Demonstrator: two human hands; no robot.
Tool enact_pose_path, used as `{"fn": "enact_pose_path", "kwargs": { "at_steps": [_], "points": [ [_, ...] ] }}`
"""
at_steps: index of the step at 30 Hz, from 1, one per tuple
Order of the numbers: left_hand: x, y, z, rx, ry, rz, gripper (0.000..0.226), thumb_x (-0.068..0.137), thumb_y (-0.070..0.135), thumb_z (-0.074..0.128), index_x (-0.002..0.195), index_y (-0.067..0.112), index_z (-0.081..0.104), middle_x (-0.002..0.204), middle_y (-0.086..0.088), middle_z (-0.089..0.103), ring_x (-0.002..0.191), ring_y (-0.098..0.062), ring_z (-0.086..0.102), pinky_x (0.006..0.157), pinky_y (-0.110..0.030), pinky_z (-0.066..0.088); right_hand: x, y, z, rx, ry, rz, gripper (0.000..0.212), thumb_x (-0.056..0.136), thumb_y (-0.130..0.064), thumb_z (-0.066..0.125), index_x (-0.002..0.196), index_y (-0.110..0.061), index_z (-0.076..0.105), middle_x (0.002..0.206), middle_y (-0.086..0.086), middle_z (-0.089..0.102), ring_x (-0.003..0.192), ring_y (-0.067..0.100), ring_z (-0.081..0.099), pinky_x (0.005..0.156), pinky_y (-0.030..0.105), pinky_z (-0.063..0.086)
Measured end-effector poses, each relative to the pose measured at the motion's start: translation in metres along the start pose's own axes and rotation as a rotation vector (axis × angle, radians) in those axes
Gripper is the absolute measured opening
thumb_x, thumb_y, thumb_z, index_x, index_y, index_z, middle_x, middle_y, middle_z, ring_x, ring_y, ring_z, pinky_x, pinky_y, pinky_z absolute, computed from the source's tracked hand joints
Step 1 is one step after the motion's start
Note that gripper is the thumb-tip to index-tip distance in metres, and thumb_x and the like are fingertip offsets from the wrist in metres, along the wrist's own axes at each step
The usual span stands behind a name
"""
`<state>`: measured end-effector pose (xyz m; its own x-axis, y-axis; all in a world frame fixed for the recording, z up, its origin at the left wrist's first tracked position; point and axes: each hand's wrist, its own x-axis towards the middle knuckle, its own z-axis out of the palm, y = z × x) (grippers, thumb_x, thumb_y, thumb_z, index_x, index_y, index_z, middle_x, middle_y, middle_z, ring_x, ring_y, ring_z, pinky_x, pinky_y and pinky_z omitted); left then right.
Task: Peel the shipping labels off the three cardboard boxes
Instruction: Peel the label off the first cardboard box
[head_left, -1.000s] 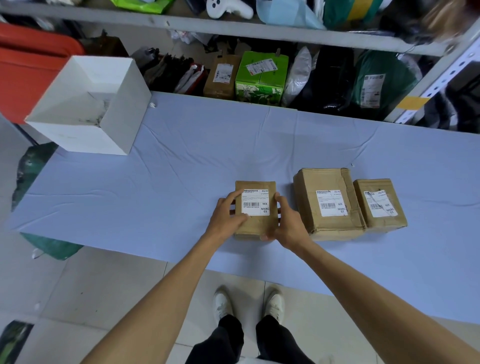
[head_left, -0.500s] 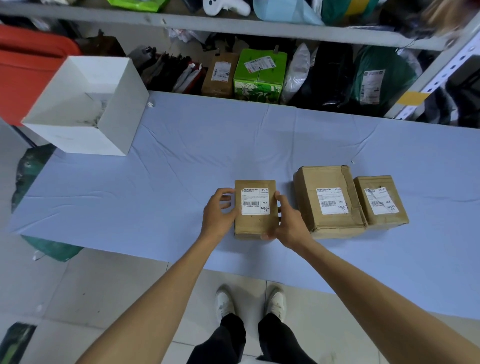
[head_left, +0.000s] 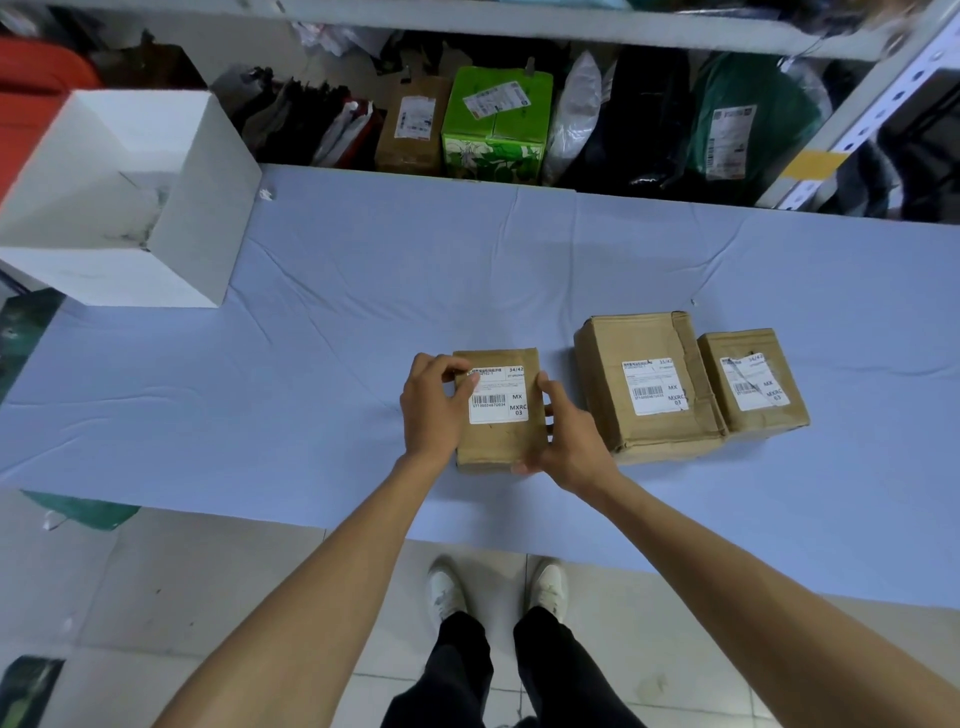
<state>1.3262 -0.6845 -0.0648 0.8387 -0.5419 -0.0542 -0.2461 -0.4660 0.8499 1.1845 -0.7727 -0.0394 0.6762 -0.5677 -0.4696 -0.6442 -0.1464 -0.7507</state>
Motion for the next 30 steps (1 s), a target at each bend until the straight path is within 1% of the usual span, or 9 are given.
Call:
{"fn": "enact_pose_path", "kwargs": {
  "at_steps": [8,14,17,19,22,24,26,28,30],
  "points": [
    [0.006,0.001,0.005,0.063,0.028,0.005,0.006,0.088,0.016,0.066,0.082,0.015,0.066,0.093,0.007,0.052,0.08,-0.01,0.062,0.077,-0.023,0.045,-0.001,-0.001,0.0,-0.009,-0.004,0.007,0.11,0.066,0.002,0.082,0.15,-0.021,0.016,0.133,0.004,0.05,0.104,0.017,0.052,0.084,0.034,0.052],
    [0.008,0.001,0.007,0.149,-0.018,-0.015,0.013,0.094,0.019,0.058,0.087,0.01,0.064,0.105,-0.003,0.05,0.084,-0.021,0.063,0.077,-0.032,0.049,-0.002,-0.004,-0.001,0.053,-0.012,0.027,0.107,0.068,0.007,0.078,0.15,-0.023,0.016,0.134,0.004,0.048,0.102,0.019,0.053,0.072,0.028,0.052],
    [0.004,0.002,0.008,0.106,-0.045,-0.035,0.013,0.093,0.022,0.059,0.09,0.012,0.066,0.107,0.0,0.05,0.088,-0.017,0.064,0.078,-0.025,0.044,-0.002,-0.003,0.001,0.024,0.0,0.019,0.109,0.067,0.005,0.079,0.151,-0.021,0.013,0.134,0.003,0.047,0.104,0.018,0.052,0.076,0.028,0.051],
    [0.002,0.001,0.003,-0.044,-0.057,-0.104,0.005,0.09,0.019,0.064,0.094,0.018,0.066,0.109,0.005,0.054,0.097,-0.013,0.065,0.081,-0.021,0.045,-0.002,-0.002,0.001,0.02,0.004,0.019,0.111,0.066,0.004,0.081,0.151,-0.021,0.013,0.133,0.004,0.048,0.104,0.018,0.052,0.077,0.028,0.051],
    [-0.006,-0.005,-0.014,-0.399,-0.213,-0.203,0.046,0.082,0.005,0.071,0.121,0.024,0.055,0.124,0.002,0.057,0.112,-0.011,0.059,0.088,-0.02,0.051,-0.002,-0.001,0.0,0.02,0.009,0.008,0.111,0.063,0.003,0.083,0.149,-0.02,0.016,0.128,0.002,0.05,0.103,0.018,0.053,0.075,0.024,0.05],
    [-0.017,-0.011,-0.022,-0.408,-0.304,-0.201,0.065,0.078,0.0,0.075,0.132,0.024,0.048,0.131,0.002,0.054,0.118,-0.011,0.054,0.093,-0.026,0.052,-0.002,0.0,-0.001,0.057,0.015,0.0,0.114,0.061,0.004,0.084,0.15,-0.021,0.016,0.122,-0.001,0.051,0.106,0.021,0.056,0.065,0.016,0.05],
    [-0.03,-0.018,-0.023,-0.428,-0.346,-0.202,0.07,0.078,-0.001,0.074,0.137,0.024,0.046,0.131,0.004,0.055,0.121,-0.012,0.053,0.094,-0.028,0.052,-0.004,0.001,-0.002,0.107,0.021,-0.005,0.121,0.059,0.004,0.086,0.152,-0.021,0.012,0.128,-0.001,0.048,0.11,0.02,0.056,0.062,0.013,0.05],
    [-0.038,-0.02,-0.023,-0.476,-0.349,-0.214,0.069,0.081,0.002,0.073,0.14,0.024,0.044,0.125,0.01,0.057,0.12,-0.01,0.054,0.089,-0.021,0.053,-0.005,0.002,-0.002,0.142,0.017,-0.026,0.125,0.057,0.004,0.086,0.153,-0.022,0.01,0.139,-0.002,0.042,0.115,0.016,0.052,0.068,0.013,0.05],
    [-0.04,-0.02,-0.023,-0.482,-0.355,-0.227,0.069,0.082,0.005,0.072,0.141,0.027,0.042,0.121,0.017,0.057,0.118,-0.008,0.056,0.084,-0.017,0.054,-0.006,0.003,-0.002,0.166,-0.008,-0.043,0.123,0.059,0.006,0.085,0.153,-0.023,0.011,0.141,-0.001,0.042,0.117,0.014,0.05,0.07,0.011,0.051]
  ]
}}
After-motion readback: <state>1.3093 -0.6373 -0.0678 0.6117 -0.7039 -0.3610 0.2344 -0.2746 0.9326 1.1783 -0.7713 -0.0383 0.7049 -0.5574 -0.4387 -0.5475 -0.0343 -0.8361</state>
